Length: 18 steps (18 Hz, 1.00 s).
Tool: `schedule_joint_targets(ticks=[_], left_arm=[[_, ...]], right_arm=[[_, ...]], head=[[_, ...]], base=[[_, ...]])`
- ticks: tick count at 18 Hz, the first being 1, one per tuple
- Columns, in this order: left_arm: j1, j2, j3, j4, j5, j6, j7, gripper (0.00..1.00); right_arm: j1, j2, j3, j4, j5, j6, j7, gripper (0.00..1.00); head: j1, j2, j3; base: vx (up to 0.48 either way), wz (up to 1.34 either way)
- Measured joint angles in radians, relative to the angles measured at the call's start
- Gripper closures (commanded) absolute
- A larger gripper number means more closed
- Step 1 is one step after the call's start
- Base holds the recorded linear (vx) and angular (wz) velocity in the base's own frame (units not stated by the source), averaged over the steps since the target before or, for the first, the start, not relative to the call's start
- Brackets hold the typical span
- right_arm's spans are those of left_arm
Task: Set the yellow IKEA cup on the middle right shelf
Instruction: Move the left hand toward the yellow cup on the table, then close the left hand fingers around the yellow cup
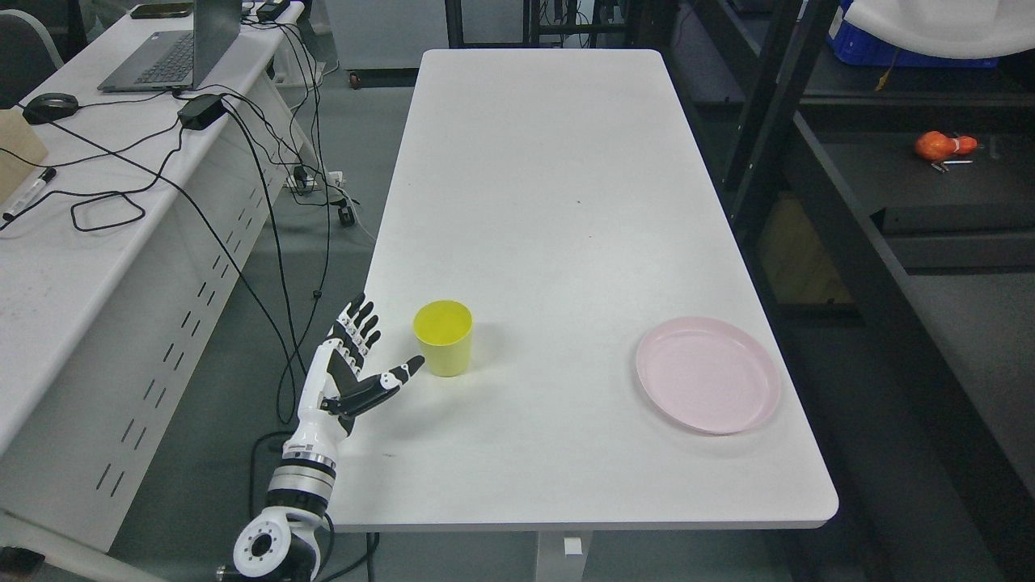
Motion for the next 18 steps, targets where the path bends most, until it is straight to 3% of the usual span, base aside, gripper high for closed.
schedule_joint_targets(ticks=[18], left_arm=[[-0.184, 0.0, -0.114, 0.258, 0.036, 0.002, -0.096, 0.01]], right_arm=[[0.0, 0.0, 0.0, 0.0, 0.0, 0.0, 0.0, 0.01]], head=[[0.0, 0.0, 0.0]], base=[[0.0, 0.0]])
